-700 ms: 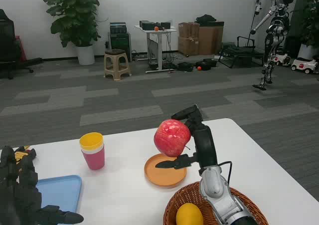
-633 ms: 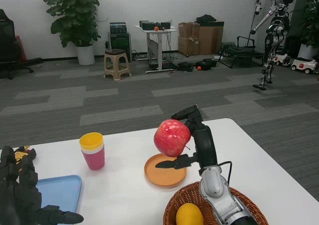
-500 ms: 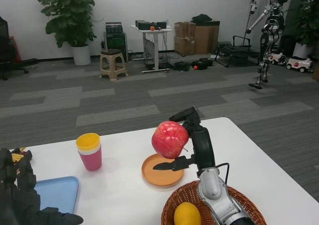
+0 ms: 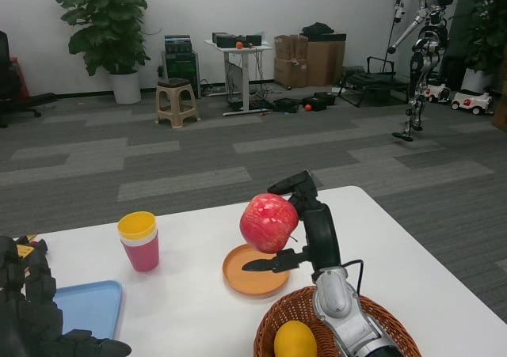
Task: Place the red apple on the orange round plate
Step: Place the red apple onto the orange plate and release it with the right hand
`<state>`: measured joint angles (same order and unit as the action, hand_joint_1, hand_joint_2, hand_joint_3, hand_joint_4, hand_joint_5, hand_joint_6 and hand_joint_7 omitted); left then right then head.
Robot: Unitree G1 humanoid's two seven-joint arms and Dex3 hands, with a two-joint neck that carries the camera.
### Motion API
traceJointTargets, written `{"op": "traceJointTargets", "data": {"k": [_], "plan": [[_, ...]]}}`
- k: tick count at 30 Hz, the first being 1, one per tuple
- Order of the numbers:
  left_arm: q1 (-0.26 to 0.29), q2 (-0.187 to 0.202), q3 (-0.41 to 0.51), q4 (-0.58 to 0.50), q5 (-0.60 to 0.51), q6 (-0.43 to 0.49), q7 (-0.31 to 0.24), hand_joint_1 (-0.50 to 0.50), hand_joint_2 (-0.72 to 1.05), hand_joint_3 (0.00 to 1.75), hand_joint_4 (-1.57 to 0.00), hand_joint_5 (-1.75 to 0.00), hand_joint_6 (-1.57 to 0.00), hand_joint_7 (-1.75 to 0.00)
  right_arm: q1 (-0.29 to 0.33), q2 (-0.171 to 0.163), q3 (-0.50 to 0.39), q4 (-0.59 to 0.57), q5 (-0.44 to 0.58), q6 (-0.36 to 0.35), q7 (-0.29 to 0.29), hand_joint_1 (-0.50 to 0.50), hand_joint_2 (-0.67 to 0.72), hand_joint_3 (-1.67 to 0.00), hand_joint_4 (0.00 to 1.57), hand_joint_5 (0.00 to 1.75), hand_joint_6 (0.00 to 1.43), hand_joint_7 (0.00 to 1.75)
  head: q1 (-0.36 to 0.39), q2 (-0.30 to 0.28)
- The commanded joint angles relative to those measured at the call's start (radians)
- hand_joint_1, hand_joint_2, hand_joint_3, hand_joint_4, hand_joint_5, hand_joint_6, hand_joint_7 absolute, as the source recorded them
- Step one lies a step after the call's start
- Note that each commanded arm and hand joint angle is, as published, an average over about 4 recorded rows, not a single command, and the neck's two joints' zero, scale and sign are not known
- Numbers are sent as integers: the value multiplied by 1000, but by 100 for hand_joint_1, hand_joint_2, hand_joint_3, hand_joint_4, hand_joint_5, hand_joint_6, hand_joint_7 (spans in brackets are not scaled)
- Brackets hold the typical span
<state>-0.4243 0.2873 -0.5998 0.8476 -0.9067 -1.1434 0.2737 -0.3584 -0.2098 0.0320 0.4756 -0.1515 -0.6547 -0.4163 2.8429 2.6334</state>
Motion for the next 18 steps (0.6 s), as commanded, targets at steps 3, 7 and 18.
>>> {"op": "traceJointTargets", "data": {"k": [3, 7, 18], "plan": [[-4, 4, 5, 1, 5, -10, -2, -50, -72, 9, 0, 0, 0, 0, -7, -3, -4, 10, 4, -13, -14, 8, -35, -24, 157, 150, 140, 161, -12, -3], [-7, 6, 0, 2, 5, -10, -2, -50, -72, 9, 0, 0, 0, 0, -53, -6, 4, 62, -24, -13, -16, 8, -35, -24, 157, 153, 140, 162, -17, 0], [-8, 4, -5, 4, 5, -10, -2, -50, -68, 9, 0, 0, 0, 0, -302, -8, 12, 448, -125, 3, -17, 8, -35, -24, 157, 145, 140, 161, -9, 5]]}}
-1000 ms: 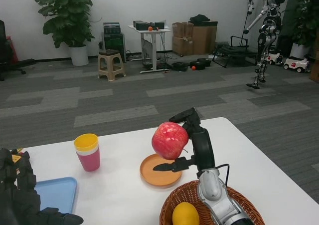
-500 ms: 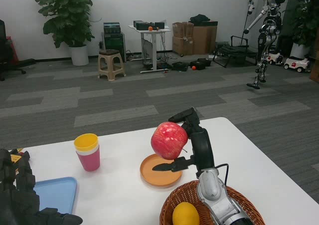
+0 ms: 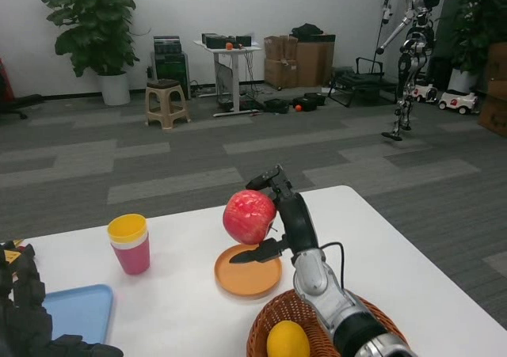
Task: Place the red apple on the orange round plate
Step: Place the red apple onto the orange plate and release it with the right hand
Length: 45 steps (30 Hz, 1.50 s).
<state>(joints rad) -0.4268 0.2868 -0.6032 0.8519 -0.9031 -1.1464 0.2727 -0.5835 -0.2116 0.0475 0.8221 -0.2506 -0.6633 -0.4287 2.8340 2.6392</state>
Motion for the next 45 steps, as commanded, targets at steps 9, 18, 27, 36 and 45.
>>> {"op": "traceJointTargets", "data": {"k": [9, 18, 27, 36, 45], "plan": [[-15, 4, -10, 2, 0, -6, -1, -50, -72, 9, 0, 0, 0, 0, -204, 0, -5, 264, -197, 194, -30, 8, -38, -24, 157, 145, 140, 164, -5, -6], [-31, 5, -38, 17, -14, -6, -1, -50, -72, 9, 0, 0, 0, 0, -363, -8, -5, 488, -355, 379, -79, 8, -41, -24, 157, 150, 140, 161, -8, -6], [-39, 5, -48, 26, -19, -6, -1, -50, -72, 9, 0, 0, 0, 0, -389, -6, -5, 503, -454, 483, -109, 8, -41, -24, 154, 155, 140, 161, -12, -19], [-47, -1, -71, 35, -34, -4, -1, -50, -66, 9, 0, 0, 0, 0, -407, 23, 0, 548, -626, 501, -117, 8, -41, -24, 157, 155, 140, 162, -18, -22], [-44, -7, -72, 35, -34, -6, -1, -50, -72, 9, 0, 0, 0, 0, -396, 72, -59, 566, -655, 500, -117, 11, -41, -24, 155, 155, 140, 168, -12, -19]]}}
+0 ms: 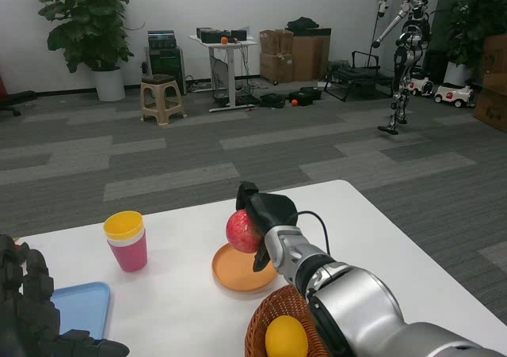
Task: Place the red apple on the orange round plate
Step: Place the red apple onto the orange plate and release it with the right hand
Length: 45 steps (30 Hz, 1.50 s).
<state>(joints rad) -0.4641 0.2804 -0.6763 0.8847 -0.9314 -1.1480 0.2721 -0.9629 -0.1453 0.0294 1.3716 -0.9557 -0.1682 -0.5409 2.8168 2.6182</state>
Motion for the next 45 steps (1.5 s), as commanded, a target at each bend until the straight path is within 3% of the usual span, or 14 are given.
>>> {"op": "traceJointTargets", "data": {"k": [1, 10, 14, 17, 20, 38, 42, 45], "plan": [[-6, -1, 1, 2, -6, -4, -1, -50, -70, 9, 0, 0, 0, 0, -11, 9, -56, 21, 75, 4, -4, 12, -41, -24, 154, 155, 140, 168, 8, 3], [2, 0, 1, 2, -6, -4, -1, -50, -72, 9, 0, 0, 0, 0, 28, 28, -104, 76, 428, 29, -16, 17, -41, -24, 154, 155, 140, 168, 21, 0], [5, 0, 2, 1, -5, -4, -1, -50, -72, 9, 0, 0, 0, 0, 56, 43, -264, 87, 540, 45, -17, 17, -41, -24, 156, 155, 140, 168, 24, -4], [7, 0, 2, 0, -6, -4, -1, -50, -72, 9, 0, 0, 0, 0, 61, 50, -388, 107, 540, 62, -17, 17, -41, -22, 156, 150, 140, 168, 26, -9], [7, 0, 1, 1, -6, -4, -1, -50, -72, 9, 0, 0, 0, 0, 65, 54, -446, 116, 540, 75, -17, 17, -41, -24, 154, 145, 140, 168, 26, -12], [7, 0, 0, 2, -6, -4, -1, -50, -68, 9, 0, 0, 0, 0, 64, 60, -380, 118, 524, 83, -42, 17, -41, -20, 151, 145, 141, 168, 24, -18], [7, 0, -1, 2, -6, -4, -1, -50, -70, 9, 0, 0, 0, 0, 61, 63, -372, 117, 523, 82, -45, 17, -43, -24, 153, 165, 140, 168, 22, -15], [8, 0, -4, 2, -6, -4, -1, -50, -68, 9, 0, 0, 0, 0, 49, 69, -366, 114, 519, 82, -43, 17, -45, -24, 154, 165, 140, 168, 18, -14]]}}
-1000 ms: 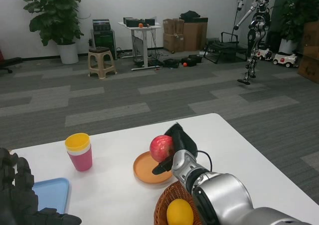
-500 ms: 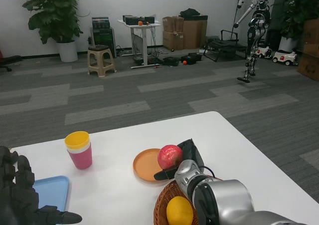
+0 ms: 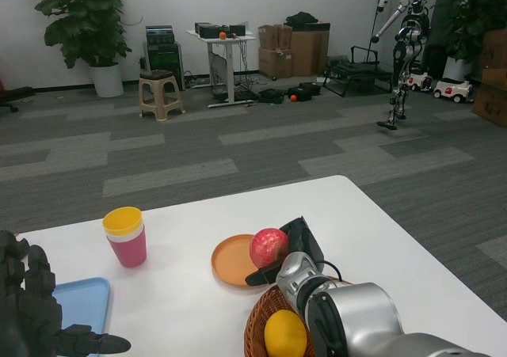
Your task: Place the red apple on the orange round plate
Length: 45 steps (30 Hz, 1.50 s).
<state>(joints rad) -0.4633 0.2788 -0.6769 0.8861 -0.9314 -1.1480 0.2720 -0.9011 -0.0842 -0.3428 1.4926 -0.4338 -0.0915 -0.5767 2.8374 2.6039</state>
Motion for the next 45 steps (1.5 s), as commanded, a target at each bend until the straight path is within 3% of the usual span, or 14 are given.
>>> {"op": "traceJointTargets", "data": {"k": [1, 9, 34, 38, 42, 45], "plan": [[8, 2, -4, 1, -6, -4, -1, -50, -68, 9, 0, 0, 0, 0, -19, 10, 10, -8, -4, 6, -7, 17, -46, -24, 154, 165, 139, 168, -4, 1], [8, 2, -12, 1, -6, -4, -1, -50, -72, 9, 0, 0, 0, 0, -52, 19, 27, -7, -5, 7, -20, 20, -48, -24, 154, 162, 137, 168, 0, 14], [13, 2, -13, -1, -7, -4, -1, -50, -72, 9, 0, 0, 0, 0, -54, 23, 28, -6, -6, 5, -32, 17, -41, -24, 157, 165, 137, 168, -1, 16], [16, 2, -13, -1, -7, -4, -1, -50, -70, 9, 0, 0, 0, 0, -50, 24, 38, -6, -8, 0, -31, 17, -43, -24, 156, 165, 131, 168, 0, 16], [24, 2, -8, -3, -7, -4, -1, -50, -68, 9, 0, 0, 0, 0, -28, 22, 80, -10, -16, -45, -25, 17, -48, -24, 143, 165, 118, 168, 0, 16], [30, 3, -5, -5, -7, -4, -1, -50, -72, 9, 0, 0, 0, 0, -5, 18, 125, -22, -18, -129, -17, 17, -48, -24, 117, 158, 104, 166, 4, 13]]}}
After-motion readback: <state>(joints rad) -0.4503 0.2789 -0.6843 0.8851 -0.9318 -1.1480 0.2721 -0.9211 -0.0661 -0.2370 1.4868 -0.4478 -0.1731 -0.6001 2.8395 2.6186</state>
